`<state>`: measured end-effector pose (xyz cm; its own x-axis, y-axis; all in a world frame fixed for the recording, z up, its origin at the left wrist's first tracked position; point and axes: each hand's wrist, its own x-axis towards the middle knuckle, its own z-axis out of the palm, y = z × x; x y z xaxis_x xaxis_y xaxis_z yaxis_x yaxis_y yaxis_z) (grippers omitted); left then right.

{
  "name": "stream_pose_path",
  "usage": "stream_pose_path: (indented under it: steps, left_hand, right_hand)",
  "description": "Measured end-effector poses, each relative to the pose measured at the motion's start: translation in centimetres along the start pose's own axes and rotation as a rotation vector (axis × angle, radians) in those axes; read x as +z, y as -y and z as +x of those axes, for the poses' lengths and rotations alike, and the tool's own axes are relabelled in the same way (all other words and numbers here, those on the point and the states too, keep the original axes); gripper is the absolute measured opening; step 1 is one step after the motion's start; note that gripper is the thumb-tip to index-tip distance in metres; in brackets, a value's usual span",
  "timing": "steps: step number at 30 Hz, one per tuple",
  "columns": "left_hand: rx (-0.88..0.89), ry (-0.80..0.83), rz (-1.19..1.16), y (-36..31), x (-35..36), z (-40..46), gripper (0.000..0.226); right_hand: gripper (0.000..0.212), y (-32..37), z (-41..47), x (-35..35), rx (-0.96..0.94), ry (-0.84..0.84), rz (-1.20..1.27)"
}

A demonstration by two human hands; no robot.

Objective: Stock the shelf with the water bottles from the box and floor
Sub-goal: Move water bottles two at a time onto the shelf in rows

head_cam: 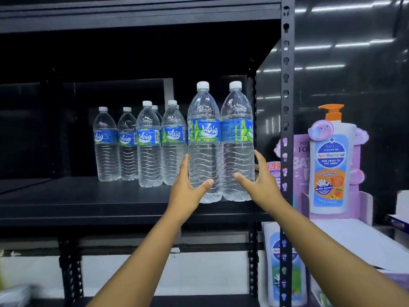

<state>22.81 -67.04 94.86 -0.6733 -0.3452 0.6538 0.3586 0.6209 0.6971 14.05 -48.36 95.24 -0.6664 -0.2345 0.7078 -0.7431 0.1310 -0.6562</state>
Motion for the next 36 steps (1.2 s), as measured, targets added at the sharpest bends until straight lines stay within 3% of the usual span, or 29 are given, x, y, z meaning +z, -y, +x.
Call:
stream_pose_path:
  steps: [11,19,36]
  left_hand:
    - [-0.109,0.079,0.0,1.8,1.2,5.0,0.094]
    - [-0.178,0.147,0.129,3.8,2.6,9.8,0.094]
    - [-0.131,0.242,0.21,6.8,3.8,14.3,0.104]
  right_hand:
    - [0.081,-2.4,4.5,1.5,0.079,0.033,-0.065]
    - [0.081,-4.6,8.8,3.4,0.151,0.055,-0.131]
    - [0.086,-8.0,13.5,5.3,0.175,0.095,-0.191]
